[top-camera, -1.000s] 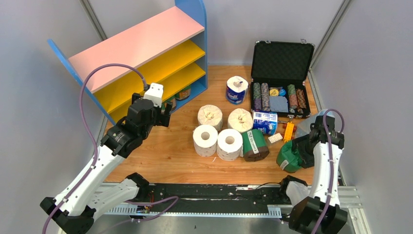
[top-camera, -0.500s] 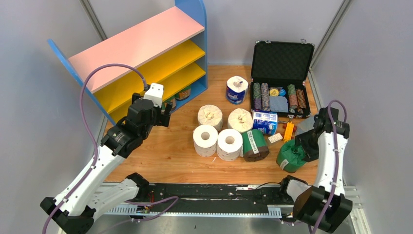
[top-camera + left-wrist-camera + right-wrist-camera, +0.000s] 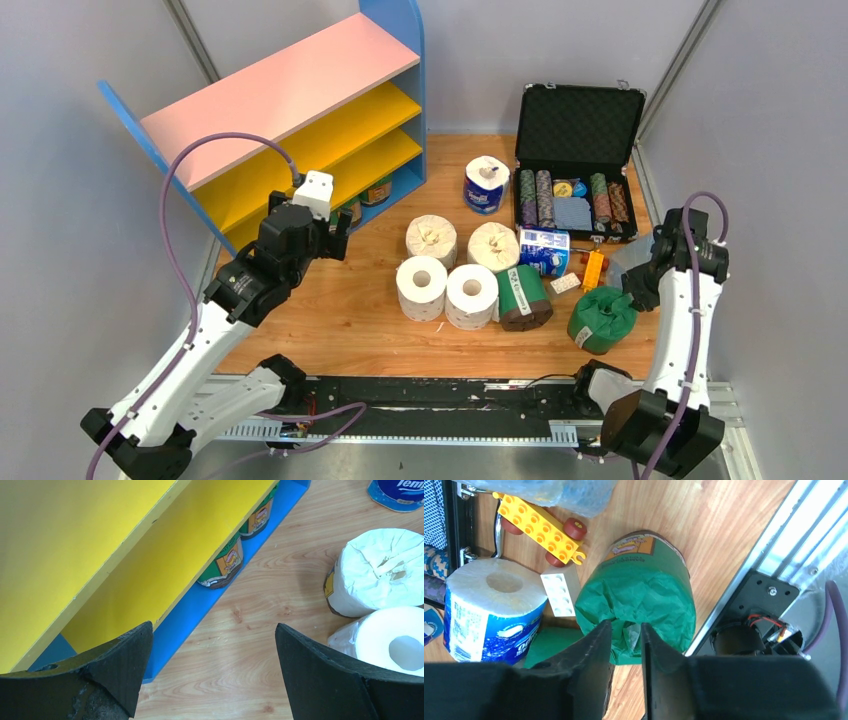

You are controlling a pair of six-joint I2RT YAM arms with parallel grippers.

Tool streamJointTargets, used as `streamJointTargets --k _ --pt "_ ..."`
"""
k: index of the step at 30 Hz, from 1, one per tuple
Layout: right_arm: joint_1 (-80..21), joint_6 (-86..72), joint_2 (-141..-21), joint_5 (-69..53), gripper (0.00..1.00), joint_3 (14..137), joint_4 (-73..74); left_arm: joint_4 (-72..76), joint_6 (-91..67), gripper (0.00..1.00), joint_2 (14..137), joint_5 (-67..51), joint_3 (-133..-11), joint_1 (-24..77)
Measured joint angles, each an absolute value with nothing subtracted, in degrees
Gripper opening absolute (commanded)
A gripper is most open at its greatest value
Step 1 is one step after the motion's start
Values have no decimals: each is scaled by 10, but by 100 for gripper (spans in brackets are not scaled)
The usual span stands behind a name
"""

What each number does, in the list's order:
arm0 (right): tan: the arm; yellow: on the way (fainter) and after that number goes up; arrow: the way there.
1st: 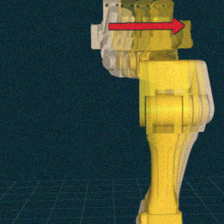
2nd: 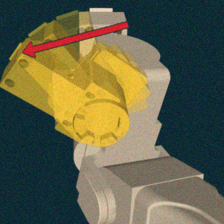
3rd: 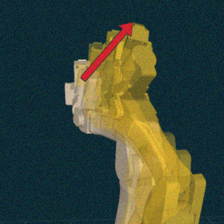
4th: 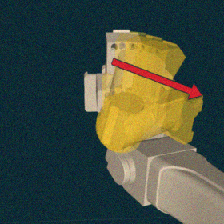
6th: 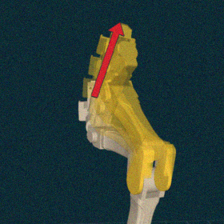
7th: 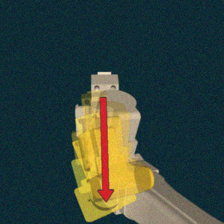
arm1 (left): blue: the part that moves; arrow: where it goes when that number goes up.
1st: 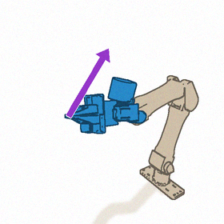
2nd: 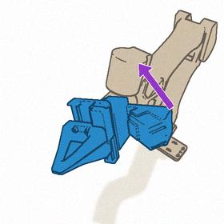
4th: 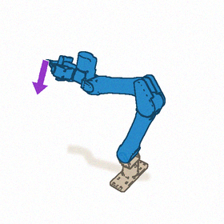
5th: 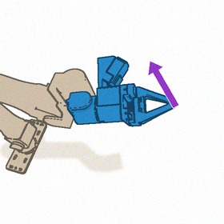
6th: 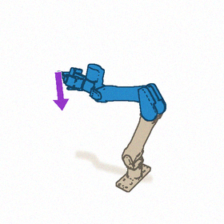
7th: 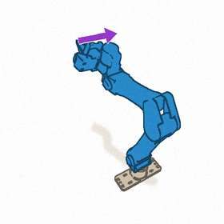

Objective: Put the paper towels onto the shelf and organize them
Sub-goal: Pick up the paper towel from the center of the board.

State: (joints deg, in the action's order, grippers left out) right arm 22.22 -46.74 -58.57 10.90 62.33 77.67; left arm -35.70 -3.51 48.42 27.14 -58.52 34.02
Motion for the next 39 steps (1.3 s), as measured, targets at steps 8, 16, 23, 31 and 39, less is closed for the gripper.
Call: streamJointTargets --k 8,16,23,31,39 --pt "222 -463 -622 55 11 550 723 -356 -35 99 483 272 -585 340" --pt "222 -467 -620 -8 12 481 701 -353 -34 98 483 272 -582 340" --pt "223 -479 -611 -8 12 469 682 -353 -32 98 483 272 -581 340" --pt "224 -478 -631 -8 5 468 667 -353 -32 98 477 273 -580 339" --pt "180 -453 -641 -3 4 482 656 -353 -31 98 476 273 -580 336"
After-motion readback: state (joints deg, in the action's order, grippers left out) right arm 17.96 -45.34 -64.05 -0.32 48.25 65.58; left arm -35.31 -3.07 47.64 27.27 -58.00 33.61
